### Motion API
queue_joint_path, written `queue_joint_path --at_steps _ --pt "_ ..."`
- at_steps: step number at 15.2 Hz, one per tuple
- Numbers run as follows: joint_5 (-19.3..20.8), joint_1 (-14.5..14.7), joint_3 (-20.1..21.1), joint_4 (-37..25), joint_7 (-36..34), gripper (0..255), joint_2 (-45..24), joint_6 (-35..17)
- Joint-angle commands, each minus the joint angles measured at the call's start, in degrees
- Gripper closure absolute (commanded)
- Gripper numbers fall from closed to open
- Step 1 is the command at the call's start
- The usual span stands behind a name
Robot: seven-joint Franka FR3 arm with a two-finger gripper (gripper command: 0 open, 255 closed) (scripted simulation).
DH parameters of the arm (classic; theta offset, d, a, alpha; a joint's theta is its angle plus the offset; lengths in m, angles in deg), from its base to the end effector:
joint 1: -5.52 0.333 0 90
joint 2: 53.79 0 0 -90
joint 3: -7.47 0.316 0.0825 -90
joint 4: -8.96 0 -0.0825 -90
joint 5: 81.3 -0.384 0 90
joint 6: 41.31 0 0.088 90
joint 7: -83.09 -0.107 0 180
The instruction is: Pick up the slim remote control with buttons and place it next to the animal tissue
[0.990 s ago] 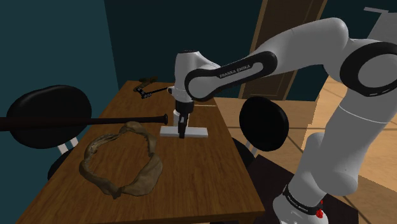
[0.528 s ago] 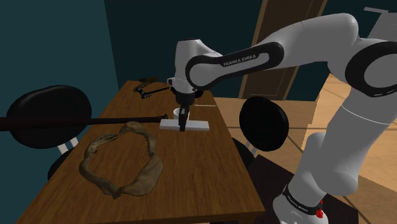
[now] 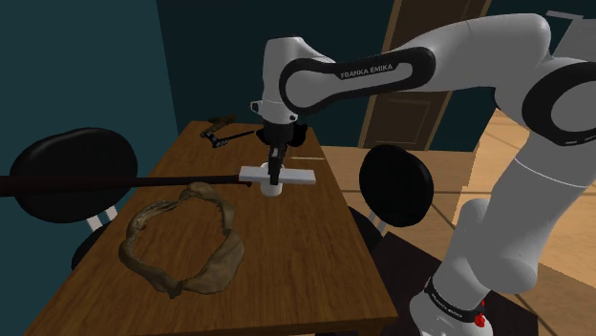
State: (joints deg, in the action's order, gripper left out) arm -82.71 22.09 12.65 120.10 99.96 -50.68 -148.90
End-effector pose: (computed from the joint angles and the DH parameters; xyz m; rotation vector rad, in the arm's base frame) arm 0.5035 0.2037 0.5048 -2.9516 -1.0215 0.0135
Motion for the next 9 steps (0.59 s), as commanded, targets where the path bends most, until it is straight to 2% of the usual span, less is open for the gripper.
queue_joint_path --at_steps 1,9 --pt "0.0 0.0 0.0 -1.2 0.0 255 0.4 1.6" --pt "0.1 -0.6 -0.7 -6.3 1.2 255 0.1 6.5"
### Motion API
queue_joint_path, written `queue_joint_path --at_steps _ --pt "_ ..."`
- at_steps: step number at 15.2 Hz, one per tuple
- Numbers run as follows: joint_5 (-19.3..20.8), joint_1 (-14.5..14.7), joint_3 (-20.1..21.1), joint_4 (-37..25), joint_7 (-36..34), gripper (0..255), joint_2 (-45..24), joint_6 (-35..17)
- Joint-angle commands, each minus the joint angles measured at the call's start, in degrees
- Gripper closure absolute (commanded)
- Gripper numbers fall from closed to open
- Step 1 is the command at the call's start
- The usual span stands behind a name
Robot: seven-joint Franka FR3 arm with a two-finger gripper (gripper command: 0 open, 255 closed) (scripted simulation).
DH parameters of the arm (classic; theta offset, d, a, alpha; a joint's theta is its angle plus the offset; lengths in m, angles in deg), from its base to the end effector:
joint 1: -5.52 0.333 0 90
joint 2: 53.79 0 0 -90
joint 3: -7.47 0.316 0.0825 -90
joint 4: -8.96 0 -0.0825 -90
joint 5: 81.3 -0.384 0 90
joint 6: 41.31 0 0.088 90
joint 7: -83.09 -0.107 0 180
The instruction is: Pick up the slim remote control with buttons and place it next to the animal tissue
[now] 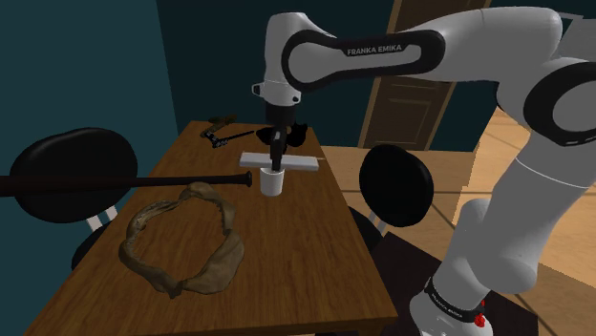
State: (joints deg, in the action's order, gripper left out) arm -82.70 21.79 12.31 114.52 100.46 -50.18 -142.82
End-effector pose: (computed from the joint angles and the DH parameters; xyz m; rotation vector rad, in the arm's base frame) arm 0.5049 0.1983 0.5470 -2.9514 -1.0216 0.0133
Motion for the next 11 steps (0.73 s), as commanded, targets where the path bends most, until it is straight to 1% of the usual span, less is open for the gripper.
queue_joint_path --at_steps 1,6,11 --pt "0.2 -1.0 -1.1 -1.4 2.0 255 -0.9 0.5" --pt "0.4 -4.1 -4.4 -5.4 8.3 255 -4.3 1.3" --pt "0.2 -7.3 -7.3 -11.4 14.5 255 -9.0 2.7"
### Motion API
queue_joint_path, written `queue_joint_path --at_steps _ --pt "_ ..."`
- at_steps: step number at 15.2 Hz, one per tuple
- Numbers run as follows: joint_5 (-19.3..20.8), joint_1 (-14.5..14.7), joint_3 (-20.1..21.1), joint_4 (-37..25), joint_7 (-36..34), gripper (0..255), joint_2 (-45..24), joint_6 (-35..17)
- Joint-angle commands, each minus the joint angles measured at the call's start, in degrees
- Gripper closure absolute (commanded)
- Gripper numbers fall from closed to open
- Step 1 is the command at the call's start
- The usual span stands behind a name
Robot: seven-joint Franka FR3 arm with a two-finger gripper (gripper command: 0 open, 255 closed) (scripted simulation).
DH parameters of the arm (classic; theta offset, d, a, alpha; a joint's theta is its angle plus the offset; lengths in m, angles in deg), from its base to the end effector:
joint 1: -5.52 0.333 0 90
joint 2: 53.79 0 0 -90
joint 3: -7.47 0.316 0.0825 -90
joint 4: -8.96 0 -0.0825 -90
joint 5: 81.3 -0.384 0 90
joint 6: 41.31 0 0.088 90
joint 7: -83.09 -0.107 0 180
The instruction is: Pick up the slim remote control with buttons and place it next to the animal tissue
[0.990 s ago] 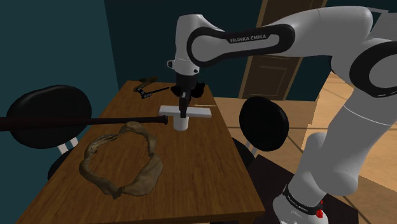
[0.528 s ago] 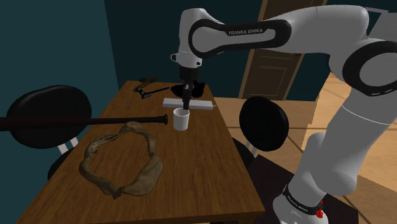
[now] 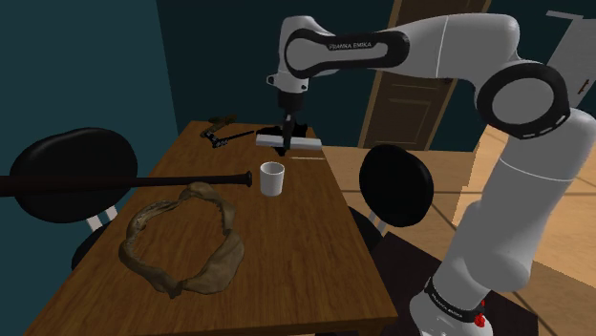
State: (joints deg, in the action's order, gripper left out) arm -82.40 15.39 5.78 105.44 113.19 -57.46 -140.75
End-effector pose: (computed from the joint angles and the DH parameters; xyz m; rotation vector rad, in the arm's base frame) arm 0.5755 0.0849 0.5486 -2.9515 -1.0190 0.0139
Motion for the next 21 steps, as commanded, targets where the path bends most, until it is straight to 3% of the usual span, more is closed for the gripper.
queue_joint_path --at_steps 1,9,13,14,21 --pt "-0.2 -1.6 -1.3 -3.8 3.0 255 -2.9 0.9" --pt "-1.7 -7.4 -4.9 -19.3 12.1 255 -14.2 5.4" --pt "-2.9 -11.0 -6.0 -31.1 16.2 255 -22.1 9.4" --pt "-3.5 -12.6 -6.3 -37.2 17.6 255 -26.0 11.7" --pt "-3.3 -12.1 -6.2 -28.7 17.8 255 -24.1 5.1"
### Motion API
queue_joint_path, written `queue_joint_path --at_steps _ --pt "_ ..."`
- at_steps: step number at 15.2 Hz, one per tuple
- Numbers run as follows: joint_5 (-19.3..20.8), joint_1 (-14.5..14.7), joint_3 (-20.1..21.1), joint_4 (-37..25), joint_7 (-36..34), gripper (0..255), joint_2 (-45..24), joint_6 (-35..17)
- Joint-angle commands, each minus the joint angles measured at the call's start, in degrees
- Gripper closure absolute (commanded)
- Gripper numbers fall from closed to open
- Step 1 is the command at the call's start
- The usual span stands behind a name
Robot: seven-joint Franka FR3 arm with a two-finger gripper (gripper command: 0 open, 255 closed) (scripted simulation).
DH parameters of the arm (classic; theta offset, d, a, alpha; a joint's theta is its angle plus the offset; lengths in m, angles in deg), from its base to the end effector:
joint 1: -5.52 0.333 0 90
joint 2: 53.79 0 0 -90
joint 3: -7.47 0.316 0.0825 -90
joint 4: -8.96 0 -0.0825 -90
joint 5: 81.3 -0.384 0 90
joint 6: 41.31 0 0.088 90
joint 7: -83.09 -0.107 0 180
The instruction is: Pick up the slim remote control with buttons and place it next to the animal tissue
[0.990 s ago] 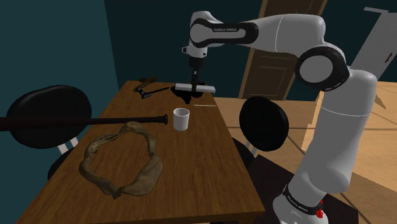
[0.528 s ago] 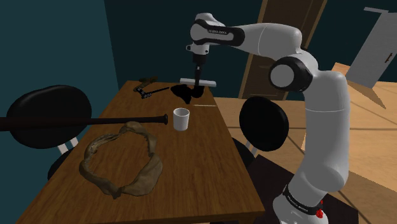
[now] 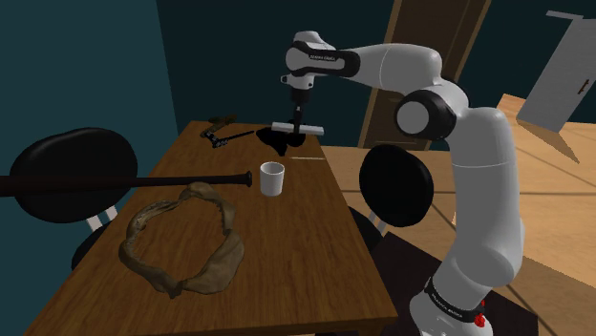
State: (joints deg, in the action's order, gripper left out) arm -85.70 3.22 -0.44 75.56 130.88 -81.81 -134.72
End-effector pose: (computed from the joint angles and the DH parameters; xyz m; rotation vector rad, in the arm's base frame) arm 0.6898 -0.0928 0.5178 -2.9514 -1.0210 0.0144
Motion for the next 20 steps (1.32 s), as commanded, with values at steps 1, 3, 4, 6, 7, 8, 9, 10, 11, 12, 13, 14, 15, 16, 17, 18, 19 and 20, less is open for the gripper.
queue_joint_path --at_steps 1,3,4,6,7,8,9,10,11,12,13,14,15,16,17,18,19,20 --pt "0.0 0.1 0.0 2.2 0.1 255 0.4 -1.8" --pt "0.0 0.2 0.0 4.1 0.1 255 0.7 -3.5" --pt "0.1 0.2 0.0 5.0 0.1 255 0.7 -4.3" --pt "0.1 0.3 0.0 6.7 0.2 255 0.9 -5.9" --pt "0.0 0.3 0.0 7.5 0.2 255 0.9 -6.7" --pt "0.0 0.4 0.0 8.3 0.2 255 0.9 -7.5" --pt "0.0 0.4 0.0 9.1 0.3 255 0.9 -8.2" --pt "0.0 0.4 0.0 9.8 0.3 255 0.9 -9.0" --pt "0.0 0.4 0.1 10.5 0.3 255 0.8 -9.7" --pt "0.0 0.5 0.1 11.2 0.3 255 0.8 -10.5" --pt "0.0 0.5 0.1 11.9 0.4 255 0.7 -11.2" --pt "0.0 0.5 0.1 12.6 0.4 255 0.6 -11.9" --pt "-0.1 0.5 0.1 13.2 0.4 255 0.6 -12.7" --pt "-0.1 0.5 0.1 13.8 0.4 255 0.4 -13.4" --pt "-0.1 0.5 0.1 14.4 0.5 255 0.3 -14.1" --pt "-0.1 0.6 0.1 14.9 0.5 255 0.2 -14.8" --pt "-0.2 0.6 0.2 15.5 0.5 255 0.1 -15.5" --pt "-0.2 0.6 0.2 16.0 0.6 255 -0.1 -16.2"
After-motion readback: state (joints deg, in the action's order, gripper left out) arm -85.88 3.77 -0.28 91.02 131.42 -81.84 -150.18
